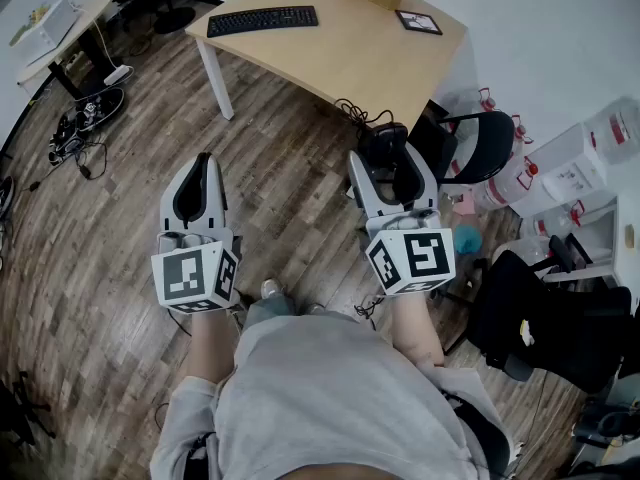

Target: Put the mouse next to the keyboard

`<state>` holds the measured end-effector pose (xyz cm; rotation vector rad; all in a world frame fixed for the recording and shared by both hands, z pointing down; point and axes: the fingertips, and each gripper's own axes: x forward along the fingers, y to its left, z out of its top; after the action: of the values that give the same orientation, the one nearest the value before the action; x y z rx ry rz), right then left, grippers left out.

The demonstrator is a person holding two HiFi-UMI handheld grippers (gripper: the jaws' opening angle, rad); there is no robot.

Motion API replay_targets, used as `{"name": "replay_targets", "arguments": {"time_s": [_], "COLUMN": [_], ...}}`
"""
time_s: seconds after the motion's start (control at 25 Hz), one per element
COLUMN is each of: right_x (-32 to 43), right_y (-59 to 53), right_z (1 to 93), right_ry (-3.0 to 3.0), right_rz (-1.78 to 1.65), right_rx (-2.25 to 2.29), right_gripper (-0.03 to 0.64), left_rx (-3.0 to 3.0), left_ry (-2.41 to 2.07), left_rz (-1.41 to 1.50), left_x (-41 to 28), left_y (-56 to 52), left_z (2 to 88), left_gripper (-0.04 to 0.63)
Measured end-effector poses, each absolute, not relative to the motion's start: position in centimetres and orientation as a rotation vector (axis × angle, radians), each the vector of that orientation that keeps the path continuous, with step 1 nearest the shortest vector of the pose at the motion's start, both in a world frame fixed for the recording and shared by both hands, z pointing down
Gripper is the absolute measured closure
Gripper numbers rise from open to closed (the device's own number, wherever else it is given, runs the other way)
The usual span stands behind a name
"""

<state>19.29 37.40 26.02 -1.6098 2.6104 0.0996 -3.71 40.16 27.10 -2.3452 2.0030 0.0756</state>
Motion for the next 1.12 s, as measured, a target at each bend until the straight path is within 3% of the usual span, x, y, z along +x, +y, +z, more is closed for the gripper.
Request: {"name": "replay_targets", "arguments": {"time_s": [0.56, 1.12], "right_x": [18.4, 14.6], "right_y": [36.9, 32.9], "right_z": [25.7, 25.9], "right_ry": [2.601, 2.541], "right_rz": [0.106, 0.075], "right_rx": [-1.61, -1.682], "right_gripper": [0.356, 0.356], "left_rx": [-2.343, -2.338], "left_ry": [1.988, 1.963], "left_rz": [0.099, 0.149], "left_x": [-4.4, -10.1], "left_y": [39.4, 34.9], "left_z": [26.6, 26.1], "left_gripper": [0.571, 0.571]}}
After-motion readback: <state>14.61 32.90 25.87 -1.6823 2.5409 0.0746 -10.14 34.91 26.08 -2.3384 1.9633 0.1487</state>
